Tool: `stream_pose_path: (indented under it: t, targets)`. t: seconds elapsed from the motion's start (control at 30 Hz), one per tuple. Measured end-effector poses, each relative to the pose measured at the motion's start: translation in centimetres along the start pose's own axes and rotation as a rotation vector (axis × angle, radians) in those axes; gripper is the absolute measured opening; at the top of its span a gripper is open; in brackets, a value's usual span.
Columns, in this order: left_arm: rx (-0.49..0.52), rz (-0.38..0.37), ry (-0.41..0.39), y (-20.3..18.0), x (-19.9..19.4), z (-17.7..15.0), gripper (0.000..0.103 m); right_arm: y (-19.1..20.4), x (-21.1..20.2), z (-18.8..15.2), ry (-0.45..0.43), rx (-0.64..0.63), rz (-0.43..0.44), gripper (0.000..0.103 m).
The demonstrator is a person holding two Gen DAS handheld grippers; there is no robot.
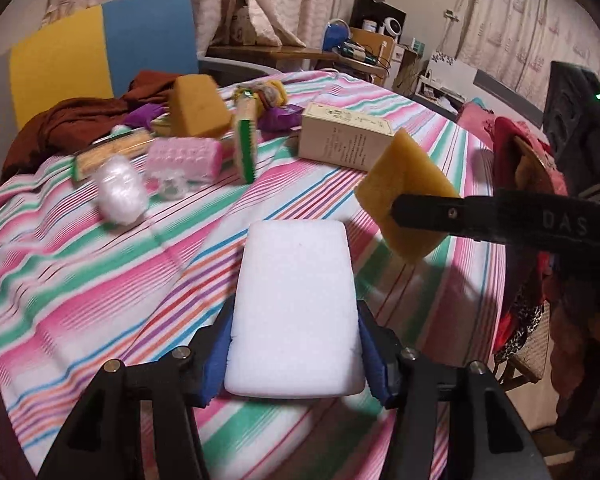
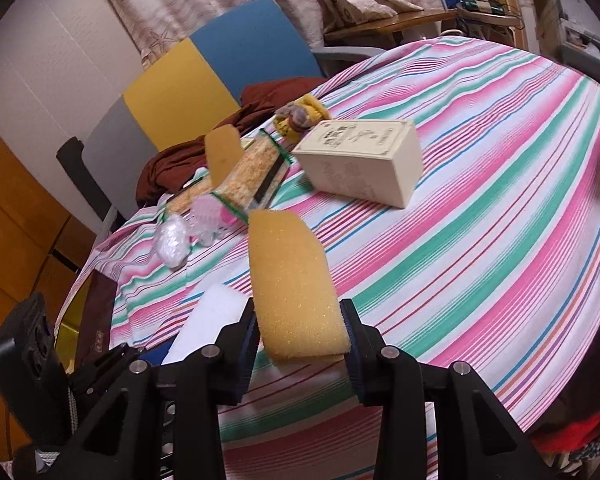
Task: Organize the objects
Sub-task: 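Carry the sponge and foam block into the gold tray and release both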
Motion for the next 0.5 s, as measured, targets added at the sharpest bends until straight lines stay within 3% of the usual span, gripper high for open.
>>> stream_pose_path:
  t: [0.17, 0.5]
  targets:
    - [-0.065, 0.010, -0.020, 1.8, -2.5, -1.5, 0.057, 1.0, 0.0, -0.9, 0.021, -0.002, 0.017, 0.039]
    - [-0.094, 0.072, -0.143, 4.3, -9.3, -2.3, 0.057, 4.9, 0.1, -3.3, 0.060, -0.015, 0.094, 0.039]
Point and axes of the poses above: each gripper's, at about its wrist camera, not at the fingertips, and x roughly the way its jaws point, y to its left, z to its top, the point moved 1 cm from there along x, roughly the way its jaws point, and after that the axes turned 8 degrees about -y, right-handed, at the moved point
